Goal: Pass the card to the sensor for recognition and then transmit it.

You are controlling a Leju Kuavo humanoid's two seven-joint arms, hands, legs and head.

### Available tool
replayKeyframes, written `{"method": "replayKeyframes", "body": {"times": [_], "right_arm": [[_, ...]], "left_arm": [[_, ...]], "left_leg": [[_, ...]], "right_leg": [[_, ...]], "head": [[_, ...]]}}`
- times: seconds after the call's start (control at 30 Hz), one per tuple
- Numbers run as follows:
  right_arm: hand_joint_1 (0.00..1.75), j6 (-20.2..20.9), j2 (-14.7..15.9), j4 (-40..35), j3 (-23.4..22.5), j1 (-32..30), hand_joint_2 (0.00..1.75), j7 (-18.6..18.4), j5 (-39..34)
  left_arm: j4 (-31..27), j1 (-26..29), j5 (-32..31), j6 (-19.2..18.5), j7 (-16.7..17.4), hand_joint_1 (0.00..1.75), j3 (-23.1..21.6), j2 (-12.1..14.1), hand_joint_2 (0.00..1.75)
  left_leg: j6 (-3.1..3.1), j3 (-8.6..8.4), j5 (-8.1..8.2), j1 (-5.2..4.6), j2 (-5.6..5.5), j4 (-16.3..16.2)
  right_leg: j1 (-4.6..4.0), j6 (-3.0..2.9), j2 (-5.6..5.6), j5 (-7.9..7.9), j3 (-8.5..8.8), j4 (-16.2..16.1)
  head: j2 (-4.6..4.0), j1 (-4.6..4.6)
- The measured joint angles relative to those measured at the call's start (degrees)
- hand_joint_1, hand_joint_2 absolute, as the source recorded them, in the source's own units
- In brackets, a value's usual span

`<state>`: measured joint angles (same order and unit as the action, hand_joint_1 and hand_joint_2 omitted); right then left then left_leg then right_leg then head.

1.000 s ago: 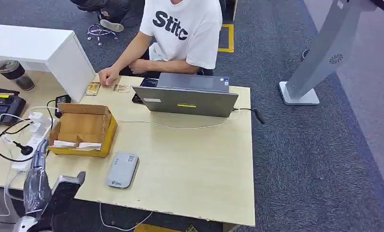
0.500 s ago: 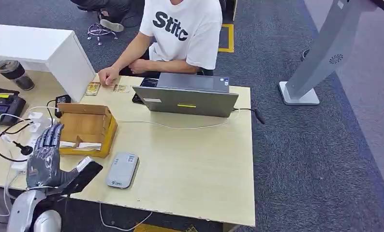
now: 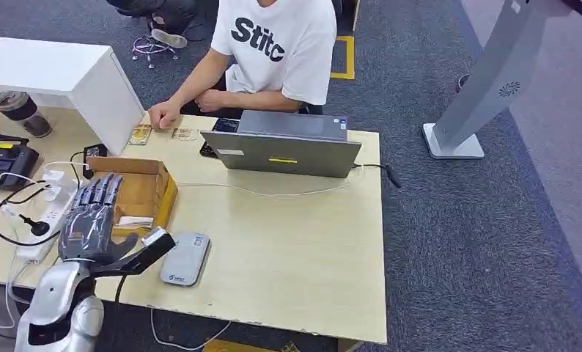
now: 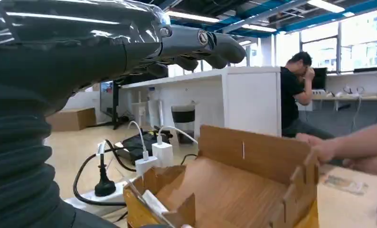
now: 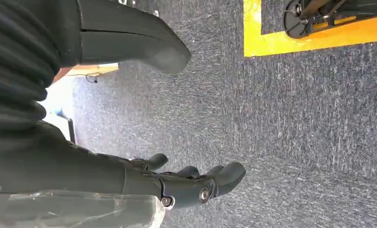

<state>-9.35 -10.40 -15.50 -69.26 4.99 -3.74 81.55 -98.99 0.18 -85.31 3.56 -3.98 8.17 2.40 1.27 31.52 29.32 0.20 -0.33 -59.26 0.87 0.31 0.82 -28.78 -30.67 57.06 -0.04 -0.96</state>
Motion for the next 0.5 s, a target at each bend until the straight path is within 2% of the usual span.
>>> {"method": "replayKeyframes", "body": {"times": [0.3,0.5], "right_arm": [[0.0,-0.5,0.1,0.0,0.0,0.1,1.75,0.6,0.0],[0.0,-1.0,0.3,0.0,0.0,0.1,1.75,1.1,-0.1]], "left_arm": [[6.0,-2.3,0.3,-4.3,1.6,0.0,-3.3,3.7,1.75],[7.9,-2.3,0.0,-5.0,2.6,0.0,-3.9,5.5,1.75]], "left_leg": [[0.0,-0.01,-0.01,0.0,0.02,0.0],[0.0,0.01,0.0,0.01,0.01,0.0]], "right_leg": [[0.0,0.0,0.0,0.01,0.02,0.0],[0.0,0.0,0.0,0.0,0.01,0.0]], "head": [[0.0,0.0],[0.0,0.0]]}}
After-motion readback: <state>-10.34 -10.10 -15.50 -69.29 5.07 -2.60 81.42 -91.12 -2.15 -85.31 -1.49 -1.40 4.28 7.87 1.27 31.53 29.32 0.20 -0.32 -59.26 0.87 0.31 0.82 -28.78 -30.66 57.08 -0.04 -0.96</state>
